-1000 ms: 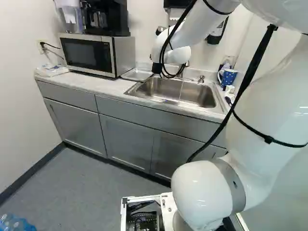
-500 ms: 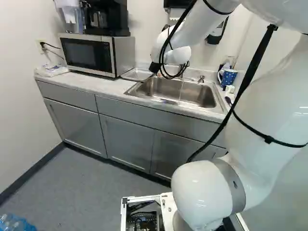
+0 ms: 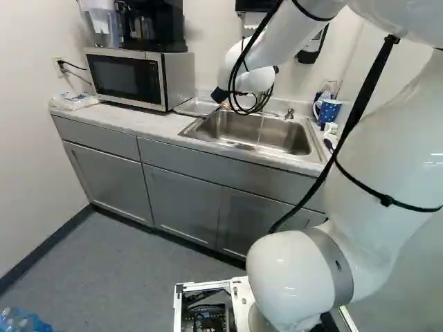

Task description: Rinse the cup and place it in the tray

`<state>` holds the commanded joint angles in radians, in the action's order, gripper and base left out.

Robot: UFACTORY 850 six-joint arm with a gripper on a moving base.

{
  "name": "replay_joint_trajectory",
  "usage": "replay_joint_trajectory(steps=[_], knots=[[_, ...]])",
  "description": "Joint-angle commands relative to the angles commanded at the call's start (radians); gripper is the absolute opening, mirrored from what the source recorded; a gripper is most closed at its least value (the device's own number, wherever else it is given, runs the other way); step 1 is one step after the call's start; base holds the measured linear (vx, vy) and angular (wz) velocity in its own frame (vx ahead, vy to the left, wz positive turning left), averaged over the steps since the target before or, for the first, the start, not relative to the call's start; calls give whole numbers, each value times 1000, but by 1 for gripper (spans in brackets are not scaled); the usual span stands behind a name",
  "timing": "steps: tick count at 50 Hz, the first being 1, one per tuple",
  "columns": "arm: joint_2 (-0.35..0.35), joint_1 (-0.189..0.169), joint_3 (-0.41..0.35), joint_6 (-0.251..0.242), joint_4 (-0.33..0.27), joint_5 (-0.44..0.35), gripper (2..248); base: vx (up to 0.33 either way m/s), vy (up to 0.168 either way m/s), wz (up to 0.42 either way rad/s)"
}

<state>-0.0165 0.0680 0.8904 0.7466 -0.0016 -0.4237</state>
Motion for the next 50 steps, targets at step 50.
replay_joint_trajectory(steps=[50], knots=[[0, 0, 0, 526, 0, 0, 126, 0, 0, 0]])
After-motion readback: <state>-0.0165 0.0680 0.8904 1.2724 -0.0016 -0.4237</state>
